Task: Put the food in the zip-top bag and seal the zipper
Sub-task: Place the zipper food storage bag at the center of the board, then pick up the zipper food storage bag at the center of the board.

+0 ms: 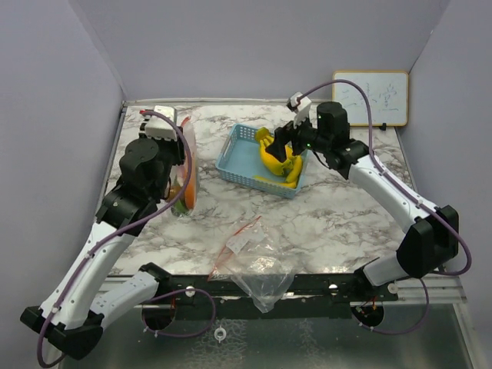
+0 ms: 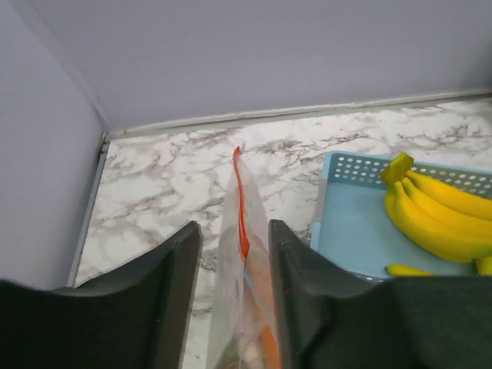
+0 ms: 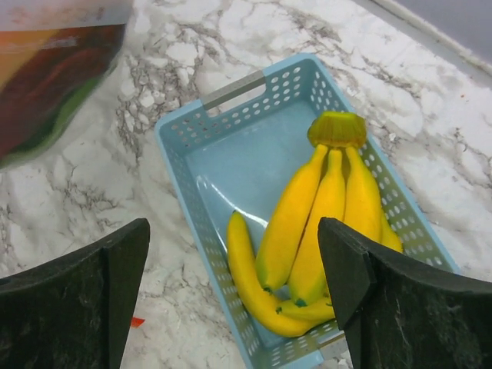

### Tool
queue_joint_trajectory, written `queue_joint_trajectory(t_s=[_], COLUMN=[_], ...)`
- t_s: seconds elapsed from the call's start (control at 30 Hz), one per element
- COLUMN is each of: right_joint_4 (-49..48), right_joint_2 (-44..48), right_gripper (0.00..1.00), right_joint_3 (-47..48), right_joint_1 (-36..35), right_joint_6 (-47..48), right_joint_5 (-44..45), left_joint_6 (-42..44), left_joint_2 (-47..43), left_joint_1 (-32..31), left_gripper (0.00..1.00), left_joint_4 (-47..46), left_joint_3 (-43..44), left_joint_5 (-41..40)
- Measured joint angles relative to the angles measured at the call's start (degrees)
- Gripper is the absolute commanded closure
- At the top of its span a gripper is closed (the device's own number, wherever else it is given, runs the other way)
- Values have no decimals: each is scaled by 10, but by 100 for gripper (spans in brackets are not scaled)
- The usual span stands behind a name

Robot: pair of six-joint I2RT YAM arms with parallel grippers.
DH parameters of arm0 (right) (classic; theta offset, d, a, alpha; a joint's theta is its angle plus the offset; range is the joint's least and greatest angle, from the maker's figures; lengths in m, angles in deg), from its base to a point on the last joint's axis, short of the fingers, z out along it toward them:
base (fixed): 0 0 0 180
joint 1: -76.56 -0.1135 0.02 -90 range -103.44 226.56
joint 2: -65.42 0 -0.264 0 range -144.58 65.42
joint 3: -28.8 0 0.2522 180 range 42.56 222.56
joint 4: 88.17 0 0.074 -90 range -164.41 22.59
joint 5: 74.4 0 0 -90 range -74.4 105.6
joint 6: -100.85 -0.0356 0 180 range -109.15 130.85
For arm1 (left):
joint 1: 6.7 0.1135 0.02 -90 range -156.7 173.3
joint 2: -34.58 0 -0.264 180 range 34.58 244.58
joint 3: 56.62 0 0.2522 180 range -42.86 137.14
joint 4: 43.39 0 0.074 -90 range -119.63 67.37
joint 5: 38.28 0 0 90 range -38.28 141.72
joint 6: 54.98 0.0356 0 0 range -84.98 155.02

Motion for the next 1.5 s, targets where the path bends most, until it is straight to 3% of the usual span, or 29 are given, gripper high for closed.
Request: queue_joint_trajectory(t_s=[0.1,0.13,0.43,0.73,1.1,1.13,1.2,1.23,1.27,1.3,1.33,1.5], right_joint_4=[21,28,140,209,94,81,65,50,40,34,33,70], right_joint_2=[1,1,22,33,-57,-73,-96,-100,-103,-108,-113,-115], right_gripper=[8,7,2,0,2,5,23,44,73,93,98,98], right_joint_3=[-5,-6,-23,-163,-205,-205,-205,-201,-200,-200,-200,-168], right_joint_1=[-26,-36,-195,-219,-222,-222,-222,-221,-222,-222,-222,-222], right_joint_6=[-2,-2,-39,-169,-259,-263,-265,-267,-269,-268,-270,-243], right_joint_5=[11,13,72,119,91,87,80,75,72,69,67,87], left_joint_6=[-28,-40,-125,-147,-148,-146,-143,-141,-139,-137,-135,-127], left_joint_2=[25,33,107,114,107,103,95,91,87,85,83,78], left_joint_1=[8,12,97,104,105,105,105,105,105,105,105,105], left_gripper=[2,1,1,4,6,6,6,6,6,6,6,14], left_joint_4=[-3,-3,9,8,10,11,16,21,25,28,30,42], left_joint_3=[-2,-5,19,36,25,24,20,19,18,17,16,14], left_joint_5=[-56,-62,4,92,188,193,205,211,216,218,221,228])
